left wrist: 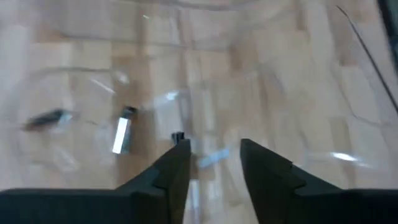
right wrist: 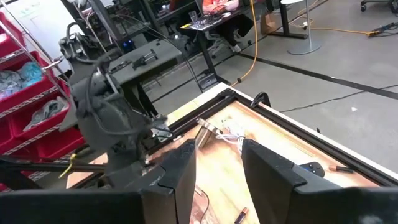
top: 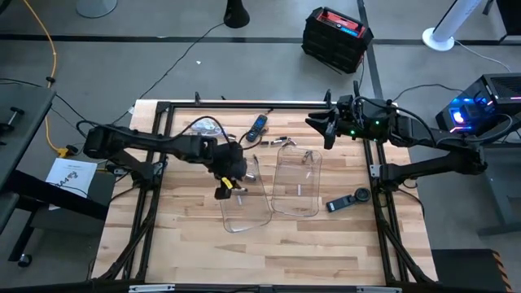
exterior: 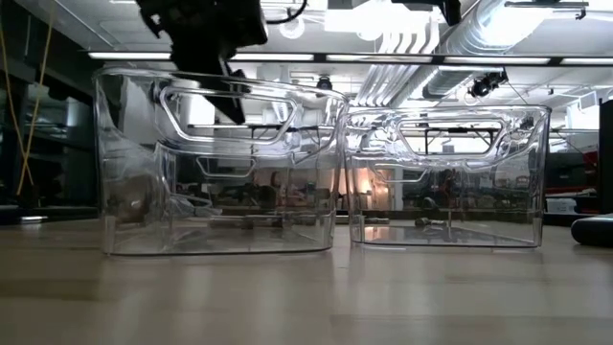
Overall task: Sort batteries
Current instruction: Put the silver battery into the left transparent bin
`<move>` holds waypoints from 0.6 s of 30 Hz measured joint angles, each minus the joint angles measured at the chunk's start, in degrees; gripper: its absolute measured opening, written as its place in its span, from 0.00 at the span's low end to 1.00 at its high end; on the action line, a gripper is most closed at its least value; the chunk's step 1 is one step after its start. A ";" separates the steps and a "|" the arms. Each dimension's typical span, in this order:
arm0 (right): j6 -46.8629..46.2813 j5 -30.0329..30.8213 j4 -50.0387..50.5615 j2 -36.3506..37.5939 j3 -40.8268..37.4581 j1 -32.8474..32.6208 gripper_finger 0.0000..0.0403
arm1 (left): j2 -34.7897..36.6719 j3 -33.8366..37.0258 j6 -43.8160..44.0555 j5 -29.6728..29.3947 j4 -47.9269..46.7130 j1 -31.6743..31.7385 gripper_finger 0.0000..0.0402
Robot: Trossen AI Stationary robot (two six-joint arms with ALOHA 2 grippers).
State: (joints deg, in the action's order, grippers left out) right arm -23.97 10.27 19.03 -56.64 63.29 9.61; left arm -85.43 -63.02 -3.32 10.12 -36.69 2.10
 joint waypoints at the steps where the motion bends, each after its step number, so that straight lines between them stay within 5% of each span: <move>1: 0.00 0.01 0.00 0.00 0.00 0.00 0.31 | 0.05 -1.43 -0.67 -1.92 -1.85 0.76 0.38; 6: 0.00 -0.01 0.00 0.00 0.00 0.00 0.31 | 0.34 -9.88 -6.43 -12.00 -10.12 8.27 0.47; 13: -0.02 -0.01 0.02 -0.02 0.00 0.00 0.31 | -1.59 -6.09 -18.12 -6.62 -9.96 24.65 0.50; 18: -0.02 -0.01 0.04 -0.02 0.00 0.00 0.31 | -6.19 -0.58 -28.19 -5.36 -8.04 29.78 0.49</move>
State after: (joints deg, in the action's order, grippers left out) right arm -23.98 10.26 19.07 -56.66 63.29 9.61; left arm -91.61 -63.60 -31.51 4.77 -44.73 31.89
